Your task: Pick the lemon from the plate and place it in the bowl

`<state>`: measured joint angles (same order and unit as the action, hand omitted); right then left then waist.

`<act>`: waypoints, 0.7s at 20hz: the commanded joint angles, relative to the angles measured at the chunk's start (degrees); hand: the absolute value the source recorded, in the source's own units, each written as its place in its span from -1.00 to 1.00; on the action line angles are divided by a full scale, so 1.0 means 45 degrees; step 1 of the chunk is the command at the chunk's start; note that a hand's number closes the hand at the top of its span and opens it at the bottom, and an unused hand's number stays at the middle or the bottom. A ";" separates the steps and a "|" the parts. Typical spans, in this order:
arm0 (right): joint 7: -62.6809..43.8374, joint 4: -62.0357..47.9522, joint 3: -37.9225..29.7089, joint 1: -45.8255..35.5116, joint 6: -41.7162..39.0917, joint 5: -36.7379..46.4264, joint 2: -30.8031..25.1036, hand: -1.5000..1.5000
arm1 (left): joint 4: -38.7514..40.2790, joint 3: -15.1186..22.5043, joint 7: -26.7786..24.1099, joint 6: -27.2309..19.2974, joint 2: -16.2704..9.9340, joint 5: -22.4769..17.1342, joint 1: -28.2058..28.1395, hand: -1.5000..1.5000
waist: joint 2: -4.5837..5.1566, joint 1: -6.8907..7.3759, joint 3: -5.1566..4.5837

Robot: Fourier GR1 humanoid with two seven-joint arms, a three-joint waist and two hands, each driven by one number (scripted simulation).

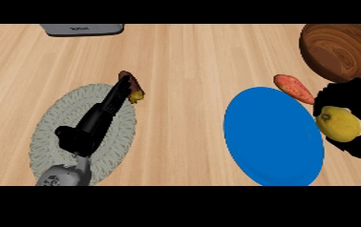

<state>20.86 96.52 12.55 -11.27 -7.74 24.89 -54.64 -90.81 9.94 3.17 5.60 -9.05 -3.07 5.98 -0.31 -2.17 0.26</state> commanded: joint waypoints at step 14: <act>0.3854 -0.7660 -0.4079 -0.3285 -0.1173 -0.2410 -0.0068 1.00 | 0.0534 0.0307 -0.0215 0.0180 0.0608 0.0527 0.0471 0.00 | 0.0161 0.0798 -0.0053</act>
<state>36.68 70.54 -6.20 -19.52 -15.62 9.20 -55.97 -90.66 10.93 4.09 6.63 -7.70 -1.54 7.65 0.19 0.65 0.04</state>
